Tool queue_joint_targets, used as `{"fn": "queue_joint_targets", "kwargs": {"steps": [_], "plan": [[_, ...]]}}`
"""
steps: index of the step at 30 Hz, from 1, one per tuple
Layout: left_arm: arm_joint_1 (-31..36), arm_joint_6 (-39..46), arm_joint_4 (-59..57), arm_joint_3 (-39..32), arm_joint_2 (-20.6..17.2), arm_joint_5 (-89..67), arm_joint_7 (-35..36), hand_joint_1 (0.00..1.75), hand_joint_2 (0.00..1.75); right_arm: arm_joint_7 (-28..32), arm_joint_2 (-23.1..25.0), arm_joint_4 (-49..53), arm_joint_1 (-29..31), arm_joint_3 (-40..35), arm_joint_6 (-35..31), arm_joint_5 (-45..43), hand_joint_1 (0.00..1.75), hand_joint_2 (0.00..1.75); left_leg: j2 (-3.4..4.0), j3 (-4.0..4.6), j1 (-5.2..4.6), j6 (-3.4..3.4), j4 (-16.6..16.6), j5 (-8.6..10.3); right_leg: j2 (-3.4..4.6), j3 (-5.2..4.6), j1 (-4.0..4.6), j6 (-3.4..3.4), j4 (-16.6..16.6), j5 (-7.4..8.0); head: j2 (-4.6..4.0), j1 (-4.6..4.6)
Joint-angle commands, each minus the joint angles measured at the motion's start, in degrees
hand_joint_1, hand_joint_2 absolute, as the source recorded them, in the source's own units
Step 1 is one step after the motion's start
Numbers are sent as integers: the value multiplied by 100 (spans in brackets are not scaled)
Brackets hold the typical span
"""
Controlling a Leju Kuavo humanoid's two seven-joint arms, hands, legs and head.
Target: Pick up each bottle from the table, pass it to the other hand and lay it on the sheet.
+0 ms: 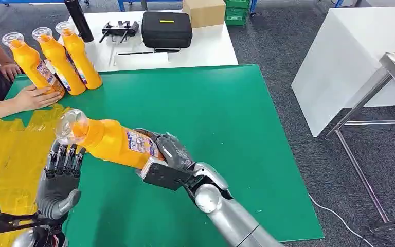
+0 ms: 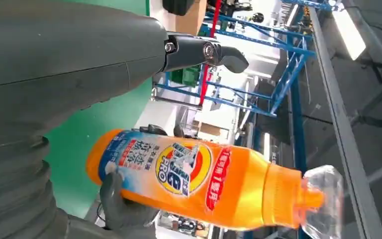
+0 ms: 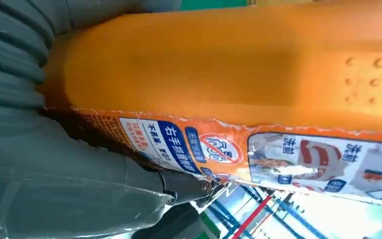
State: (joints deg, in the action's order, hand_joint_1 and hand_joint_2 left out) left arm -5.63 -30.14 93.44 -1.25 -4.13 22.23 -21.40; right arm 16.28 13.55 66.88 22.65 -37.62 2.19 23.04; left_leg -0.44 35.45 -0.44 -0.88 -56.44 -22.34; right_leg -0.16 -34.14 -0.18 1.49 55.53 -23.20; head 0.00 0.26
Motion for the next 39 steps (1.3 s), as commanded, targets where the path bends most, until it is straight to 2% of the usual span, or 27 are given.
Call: {"fn": "queue_joint_targets", "kwargs": {"steps": [1,11,16,20,22,23,25,27,28,30,33,39], "plan": [[250,162,-535,434,-133,-282,1,0,175,-179,153,-365,359,-1511,141,163,175,175,11,-15,-2,7,0,-7,9,12,-1,-1,0,-5,0,-2],[327,284,-586,582,-257,-652,-188,0,175,-221,282,-510,338,-2502,305,151,175,175,5,-13,-2,6,5,-3,2,11,-4,-2,-3,-3,0,-4],[433,251,-642,754,-288,-757,-284,0,175,-236,360,-907,377,-2704,294,18,175,175,-3,-18,-1,7,6,-3,-5,16,-3,-2,-5,-6,0,0],[444,252,-643,776,-288,-776,-301,0,175,-236,364,-963,379,-2719,288,8,175,175,-12,-41,5,17,2,-15,-18,45,2,-6,-4,-21,0,0],[444,252,-643,776,-288,-776,-301,0,175,-236,364,-963,379,-2719,288,8,175,175,-8,-21,2,9,6,-3,-12,21,-1,-3,-7,-7,0,-2],[444,252,-643,776,-288,-776,-301,0,175,-236,364,-963,379,-2719,288,8,175,175,-13,-42,8,18,-1,-17,-17,47,5,-7,-3,-22,0,-2],[444,252,-643,776,-288,-776,-301,0,175,-236,364,-963,379,-2719,288,8,175,175,-10,-23,3,10,6,-4,-14,25,0,-3,-8,-9,0,0],[444,252,-643,776,-288,-776,-301,0,175,-236,364,-963,379,-2719,288,8,175,175,-13,-40,6,18,-2,-17,-18,44,3,-7,-1,-23,0,-2],[444,252,-643,776,-288,-776,-301,0,175,-236,364,-963,379,-2719,288,8,175,175,-6,-14,1,7,5,-1,-11,13,-2,-2,-6,-5,0,0],[454,255,-649,797,-300,-837,-345,0,175,-229,361,-998,393,-2714,276,-7,175,175,-13,-44,9,20,-6,-21,-20,47,6,-7,1,-27,0,-2],[528,256,-688,876,-331,-1020,-469,0,175,-215,374,-1118,414,-2685,274,-55,175,175,-11,-27,3,11,3,-7,-17,28,0,-3,-5,-13,0,-2],[508,180,-630,968,-382,-1220,-671,0,175,-189,179,-1018,502,-2122,65,-310,175,175,-18,-24,5,11,-1,-6,-25,27,2,-3,-3,-13,0,0]]}}
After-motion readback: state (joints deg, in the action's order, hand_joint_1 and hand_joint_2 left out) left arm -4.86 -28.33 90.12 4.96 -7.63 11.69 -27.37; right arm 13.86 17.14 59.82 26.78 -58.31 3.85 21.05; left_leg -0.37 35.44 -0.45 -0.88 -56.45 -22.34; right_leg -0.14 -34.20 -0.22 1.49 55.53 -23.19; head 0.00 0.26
